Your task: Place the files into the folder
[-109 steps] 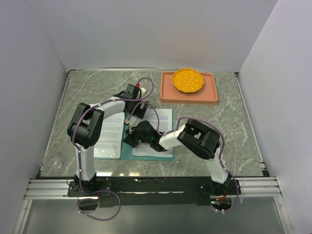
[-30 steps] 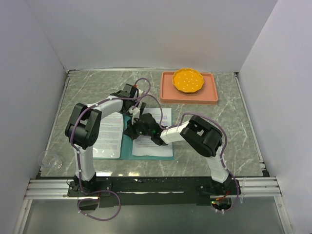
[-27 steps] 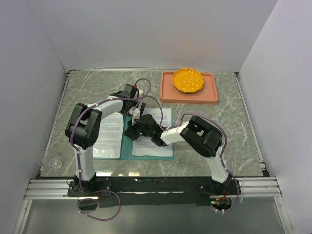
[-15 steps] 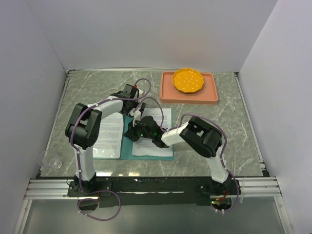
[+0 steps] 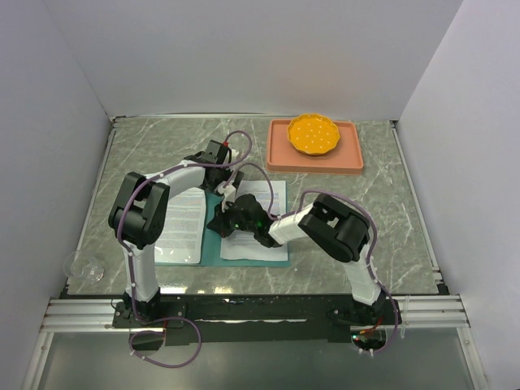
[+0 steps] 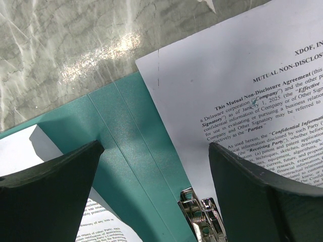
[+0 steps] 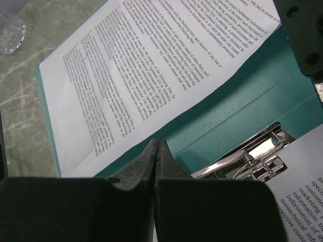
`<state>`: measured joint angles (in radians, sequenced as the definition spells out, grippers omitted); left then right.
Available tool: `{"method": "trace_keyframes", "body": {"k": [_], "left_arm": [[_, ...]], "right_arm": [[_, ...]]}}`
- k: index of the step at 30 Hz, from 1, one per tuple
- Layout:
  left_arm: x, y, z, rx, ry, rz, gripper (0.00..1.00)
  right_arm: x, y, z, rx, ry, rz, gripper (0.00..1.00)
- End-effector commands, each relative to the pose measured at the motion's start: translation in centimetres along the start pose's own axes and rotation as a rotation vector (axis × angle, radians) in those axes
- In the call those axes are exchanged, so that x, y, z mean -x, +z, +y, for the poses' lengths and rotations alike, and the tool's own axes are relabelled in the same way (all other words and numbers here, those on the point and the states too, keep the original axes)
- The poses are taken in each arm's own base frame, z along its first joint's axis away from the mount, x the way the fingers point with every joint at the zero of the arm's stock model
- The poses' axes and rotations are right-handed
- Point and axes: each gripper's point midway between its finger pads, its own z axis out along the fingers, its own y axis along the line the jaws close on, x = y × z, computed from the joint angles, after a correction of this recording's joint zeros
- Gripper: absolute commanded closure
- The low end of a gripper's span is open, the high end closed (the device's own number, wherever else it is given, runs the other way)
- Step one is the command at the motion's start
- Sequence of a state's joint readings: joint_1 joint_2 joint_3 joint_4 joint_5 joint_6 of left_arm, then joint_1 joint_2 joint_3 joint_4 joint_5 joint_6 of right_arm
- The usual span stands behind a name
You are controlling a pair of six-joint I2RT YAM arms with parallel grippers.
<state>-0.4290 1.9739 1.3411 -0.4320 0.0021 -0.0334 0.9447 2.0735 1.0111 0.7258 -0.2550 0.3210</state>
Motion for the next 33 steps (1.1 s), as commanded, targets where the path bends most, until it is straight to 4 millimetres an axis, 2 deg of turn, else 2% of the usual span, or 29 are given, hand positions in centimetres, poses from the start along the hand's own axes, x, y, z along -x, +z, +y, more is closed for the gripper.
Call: {"method": "trace_keyframes", "body": {"k": [1,25,33], "left_arm": [[-3.2,1.4,-0.3,-0.020,0.002,0.089,0.04],[-2.9,1.5,0.0,-0.015,0.003,0.095,0.04],[-3.1,1.6,0.0,-0.015,0.001,0.098,0.04]], "right_arm": [[-8.0,-1.1,-2.2,-0.073,0.048,0.220,1.00],[-10.6,-2.0,-4.8,-0.139,0.111,0.252,1.00],[-12.2,-2.6,-5.4,-0.162,0.136,0.286,1.00]]}}
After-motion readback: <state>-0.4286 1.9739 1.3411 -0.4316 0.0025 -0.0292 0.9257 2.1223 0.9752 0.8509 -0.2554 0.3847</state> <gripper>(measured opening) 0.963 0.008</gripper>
